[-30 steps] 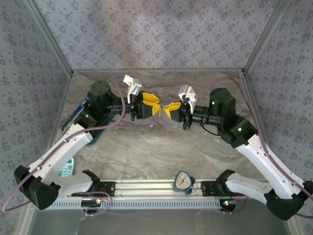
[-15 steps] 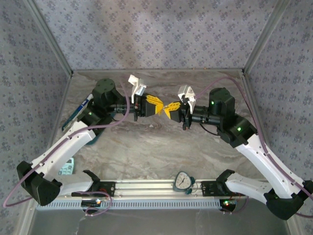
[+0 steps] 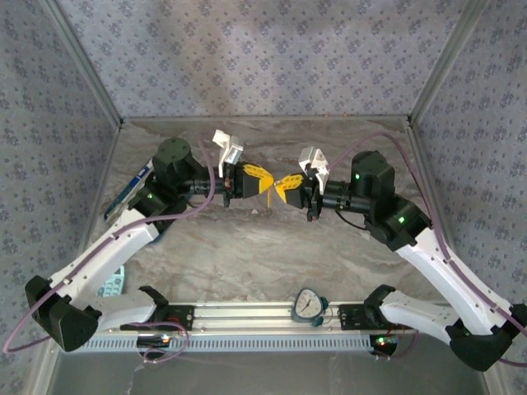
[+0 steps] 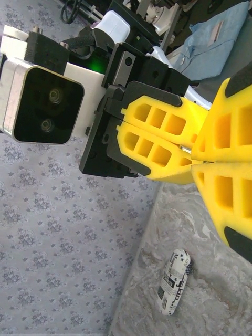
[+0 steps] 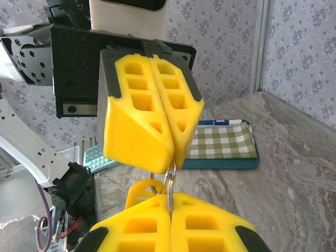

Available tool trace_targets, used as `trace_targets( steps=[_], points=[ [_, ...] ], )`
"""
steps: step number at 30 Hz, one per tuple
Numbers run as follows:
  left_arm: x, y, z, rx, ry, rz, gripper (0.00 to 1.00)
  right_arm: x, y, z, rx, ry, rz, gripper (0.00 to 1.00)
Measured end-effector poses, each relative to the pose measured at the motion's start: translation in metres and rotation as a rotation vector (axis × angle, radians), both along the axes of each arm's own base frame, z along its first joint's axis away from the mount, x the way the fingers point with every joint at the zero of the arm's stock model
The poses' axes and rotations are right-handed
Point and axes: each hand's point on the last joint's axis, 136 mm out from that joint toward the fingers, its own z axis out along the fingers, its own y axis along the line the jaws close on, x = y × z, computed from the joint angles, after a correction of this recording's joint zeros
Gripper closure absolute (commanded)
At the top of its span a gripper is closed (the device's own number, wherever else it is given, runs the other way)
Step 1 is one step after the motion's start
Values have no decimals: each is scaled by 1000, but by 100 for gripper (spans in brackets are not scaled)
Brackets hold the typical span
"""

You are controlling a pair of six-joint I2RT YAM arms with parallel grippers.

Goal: Remove the keys from the keyring

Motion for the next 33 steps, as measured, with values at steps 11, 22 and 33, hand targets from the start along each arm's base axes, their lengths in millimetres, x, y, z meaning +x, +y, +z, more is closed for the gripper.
trace_targets(
  steps=[11, 22, 33],
  points=[
    [1, 8, 1, -16, -1, 38, 88, -1, 0, 2, 8, -8, 4, 100],
    [3, 17, 9, -38, -27, 80, 67, 1, -4, 4, 9, -12, -14, 100],
    [3, 4, 15, -21, -28, 22, 60, 1, -1, -1, -1, 5, -1, 100]
  ],
)
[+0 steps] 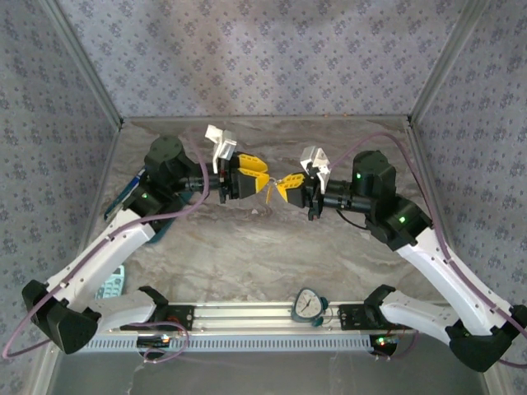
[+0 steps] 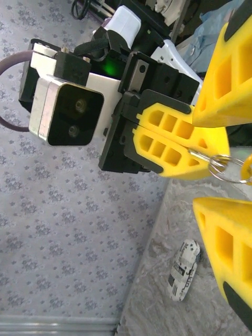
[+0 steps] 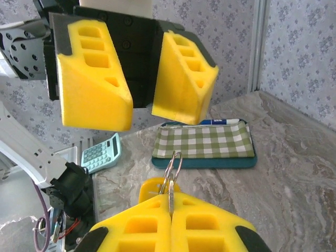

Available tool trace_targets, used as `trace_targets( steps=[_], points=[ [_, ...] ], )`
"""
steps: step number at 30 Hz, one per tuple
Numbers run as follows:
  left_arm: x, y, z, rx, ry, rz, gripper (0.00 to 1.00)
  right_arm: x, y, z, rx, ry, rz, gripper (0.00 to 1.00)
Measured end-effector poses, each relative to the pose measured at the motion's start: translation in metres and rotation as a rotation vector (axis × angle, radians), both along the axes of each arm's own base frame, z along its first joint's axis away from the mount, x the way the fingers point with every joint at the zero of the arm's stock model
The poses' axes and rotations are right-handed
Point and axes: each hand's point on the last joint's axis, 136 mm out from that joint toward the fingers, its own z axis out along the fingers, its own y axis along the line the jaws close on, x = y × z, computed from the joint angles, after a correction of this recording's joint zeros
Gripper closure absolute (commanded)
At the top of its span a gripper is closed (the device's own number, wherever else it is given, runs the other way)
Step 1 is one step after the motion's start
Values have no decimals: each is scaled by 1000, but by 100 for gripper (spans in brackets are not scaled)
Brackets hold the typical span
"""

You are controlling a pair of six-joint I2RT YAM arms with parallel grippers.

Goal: Remove the keys from the keyring

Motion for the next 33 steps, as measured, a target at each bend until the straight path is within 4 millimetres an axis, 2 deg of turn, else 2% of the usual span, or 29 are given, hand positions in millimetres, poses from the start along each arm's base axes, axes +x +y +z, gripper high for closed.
trace_targets(
  steps=[12, 19, 21, 25, 33],
  points=[
    [-2, -11, -11, 54, 13, -45, 66, -3, 1, -4, -9, 17, 16, 100],
    [-3, -11, -16, 70, 17, -52, 88, -4, 1, -2, -8, 16, 19, 100],
    [-5, -11, -15, 69, 7, -58, 89, -4, 1, -1, -9, 17, 19, 100],
    [-5, -11, -15, 70, 8, -58, 100, -4, 0, -1, -11, 20, 18, 100],
    [-4, -8, -11, 54, -2, -28, 100, -4, 0, 3, -1, 7, 14, 100]
  ],
)
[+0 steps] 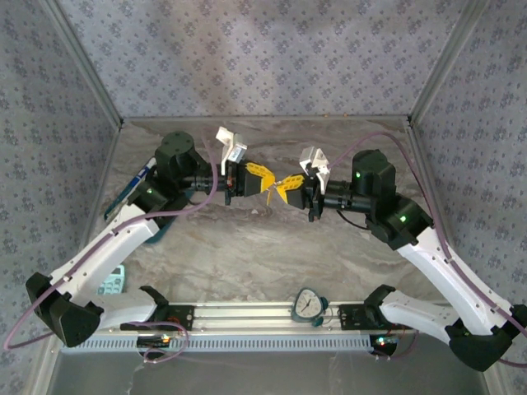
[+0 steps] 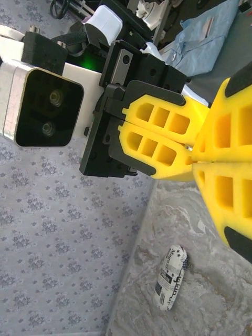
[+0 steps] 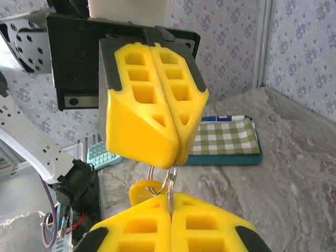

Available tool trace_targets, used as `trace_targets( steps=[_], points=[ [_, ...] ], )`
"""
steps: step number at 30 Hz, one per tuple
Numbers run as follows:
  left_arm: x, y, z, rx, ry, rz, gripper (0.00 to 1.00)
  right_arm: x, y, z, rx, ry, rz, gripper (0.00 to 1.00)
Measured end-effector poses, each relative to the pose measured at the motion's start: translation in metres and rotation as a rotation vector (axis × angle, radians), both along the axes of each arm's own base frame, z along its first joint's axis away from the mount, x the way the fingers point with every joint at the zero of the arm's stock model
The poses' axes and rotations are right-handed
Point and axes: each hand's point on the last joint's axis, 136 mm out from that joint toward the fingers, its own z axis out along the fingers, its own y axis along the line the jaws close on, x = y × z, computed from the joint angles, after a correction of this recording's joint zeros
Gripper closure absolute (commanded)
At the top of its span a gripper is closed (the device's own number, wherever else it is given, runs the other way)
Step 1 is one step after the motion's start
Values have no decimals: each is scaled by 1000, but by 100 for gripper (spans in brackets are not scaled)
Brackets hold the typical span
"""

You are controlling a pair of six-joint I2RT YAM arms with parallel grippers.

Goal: Remove the keys from the keyring

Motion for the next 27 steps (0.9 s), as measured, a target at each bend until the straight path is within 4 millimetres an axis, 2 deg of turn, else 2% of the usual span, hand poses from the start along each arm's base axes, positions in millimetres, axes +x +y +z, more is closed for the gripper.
trace_targets(
  steps=[4, 13, 15, 17, 23, 27],
  points=[
    [-1, 5, 1, -37, 6, 29, 100, -2, 0, 1, 23, -22, 1, 100],
    [12, 18, 5, -73, 11, 118, 100, -4, -6, 8, 51, -40, -16, 100],
    [12, 18, 6, -76, 8, 118, 93, -4, -6, 9, 51, -40, -16, 100],
    [11, 18, 6, -76, 7, 118, 77, -4, -5, 8, 50, -38, -16, 100],
    [9, 17, 8, -64, 6, 102, 65, -1, -3, 3, 40, -26, -15, 100],
    [3, 9, 15, -56, -11, 57, 61, 1, 0, -1, 31, -13, -10, 100]
  ],
)
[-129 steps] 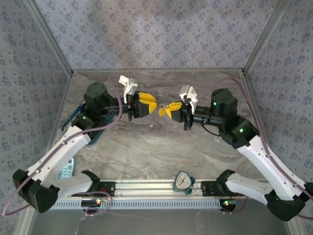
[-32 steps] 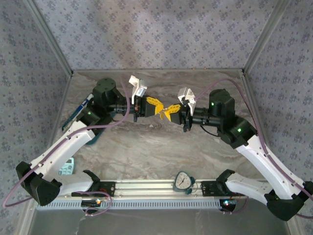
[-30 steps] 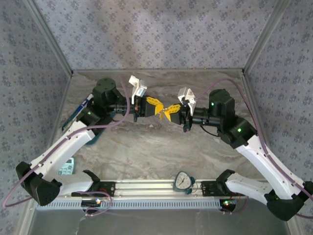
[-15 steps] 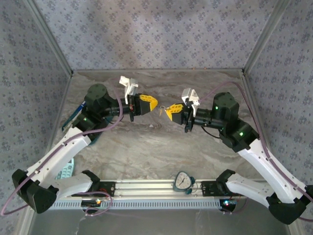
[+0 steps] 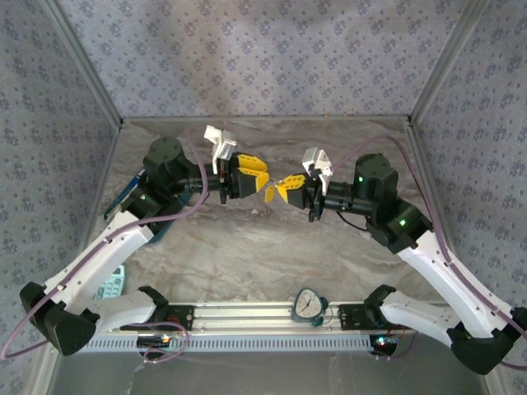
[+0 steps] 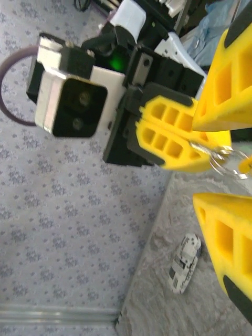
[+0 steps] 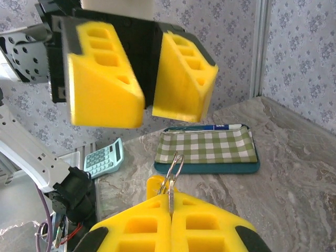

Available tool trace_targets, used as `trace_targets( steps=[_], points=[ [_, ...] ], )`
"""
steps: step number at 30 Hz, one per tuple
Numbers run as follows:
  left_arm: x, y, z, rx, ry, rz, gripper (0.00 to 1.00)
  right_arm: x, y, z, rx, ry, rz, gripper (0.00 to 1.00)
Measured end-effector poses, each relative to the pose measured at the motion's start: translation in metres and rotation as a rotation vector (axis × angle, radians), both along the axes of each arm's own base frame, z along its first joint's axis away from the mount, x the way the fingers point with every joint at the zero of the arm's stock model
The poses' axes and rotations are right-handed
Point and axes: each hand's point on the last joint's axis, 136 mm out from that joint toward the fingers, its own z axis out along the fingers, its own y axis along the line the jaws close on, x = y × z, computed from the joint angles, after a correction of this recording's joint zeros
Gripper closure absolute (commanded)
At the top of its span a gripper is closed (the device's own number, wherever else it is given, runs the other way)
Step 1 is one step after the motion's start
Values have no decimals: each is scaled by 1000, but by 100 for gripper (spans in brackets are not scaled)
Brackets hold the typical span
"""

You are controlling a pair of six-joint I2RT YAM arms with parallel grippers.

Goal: Remove the keys from the keyring

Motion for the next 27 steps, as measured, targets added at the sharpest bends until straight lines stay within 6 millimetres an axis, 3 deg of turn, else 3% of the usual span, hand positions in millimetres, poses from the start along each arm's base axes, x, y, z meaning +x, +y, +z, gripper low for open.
trace_targets(
  steps=[9, 18, 23, 27],
  points=[
    [-1, -11, -13, 54, 11, -41, 62, -1, 0, 2, -2, 3, 6, 100],
    [-5, -15, -20, 80, 11, -59, 90, 0, 0, 4, -1, 2, 4, 100],
    [-6, -13, -17, 72, 20, -52, 99, -1, 0, 5, 1, -2, 6, 100],
    [-5, -8, -16, 43, 39, -42, 100, -1, 1, 7, 9, -11, 8, 100]
  ],
)
